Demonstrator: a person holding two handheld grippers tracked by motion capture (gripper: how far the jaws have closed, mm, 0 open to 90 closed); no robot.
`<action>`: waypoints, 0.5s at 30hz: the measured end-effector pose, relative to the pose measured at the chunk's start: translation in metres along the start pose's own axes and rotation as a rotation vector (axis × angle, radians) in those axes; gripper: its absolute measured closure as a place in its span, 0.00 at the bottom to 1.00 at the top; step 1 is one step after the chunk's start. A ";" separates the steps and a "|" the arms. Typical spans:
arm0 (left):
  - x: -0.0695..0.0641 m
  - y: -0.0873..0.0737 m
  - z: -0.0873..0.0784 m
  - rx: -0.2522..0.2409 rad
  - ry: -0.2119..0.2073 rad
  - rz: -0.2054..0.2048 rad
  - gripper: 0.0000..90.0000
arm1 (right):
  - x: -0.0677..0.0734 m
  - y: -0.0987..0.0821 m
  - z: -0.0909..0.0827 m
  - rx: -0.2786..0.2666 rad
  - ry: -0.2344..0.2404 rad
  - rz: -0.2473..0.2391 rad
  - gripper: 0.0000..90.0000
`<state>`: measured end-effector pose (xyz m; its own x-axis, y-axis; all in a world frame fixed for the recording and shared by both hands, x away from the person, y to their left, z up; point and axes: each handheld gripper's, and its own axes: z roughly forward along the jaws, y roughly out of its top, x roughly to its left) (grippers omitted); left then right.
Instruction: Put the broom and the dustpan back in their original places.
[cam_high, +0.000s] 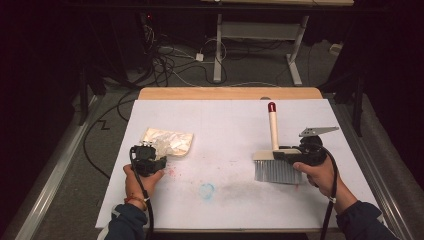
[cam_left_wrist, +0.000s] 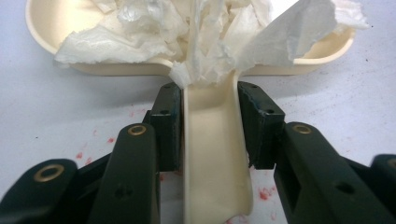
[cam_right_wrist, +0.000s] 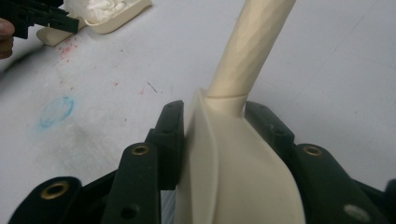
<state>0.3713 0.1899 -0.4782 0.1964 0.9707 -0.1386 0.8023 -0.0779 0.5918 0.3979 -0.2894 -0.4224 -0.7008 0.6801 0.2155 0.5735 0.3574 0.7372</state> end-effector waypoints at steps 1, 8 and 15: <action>0.000 0.000 0.000 0.000 0.002 0.003 0.67 | 0.000 0.001 0.000 -0.003 0.000 -0.002 0.67; 0.000 -0.001 0.000 0.000 -0.001 0.012 0.67 | -0.003 0.001 0.001 -0.011 -0.010 0.010 0.66; -0.008 -0.003 -0.002 0.012 -0.015 0.034 0.64 | -0.006 0.002 0.001 -0.019 -0.012 0.010 0.65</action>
<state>0.3667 0.1831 -0.4771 0.2320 0.9640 -0.1300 0.8017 -0.1138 0.5868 0.4036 -0.2916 -0.4232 -0.6897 0.6914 0.2151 0.5723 0.3385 0.7469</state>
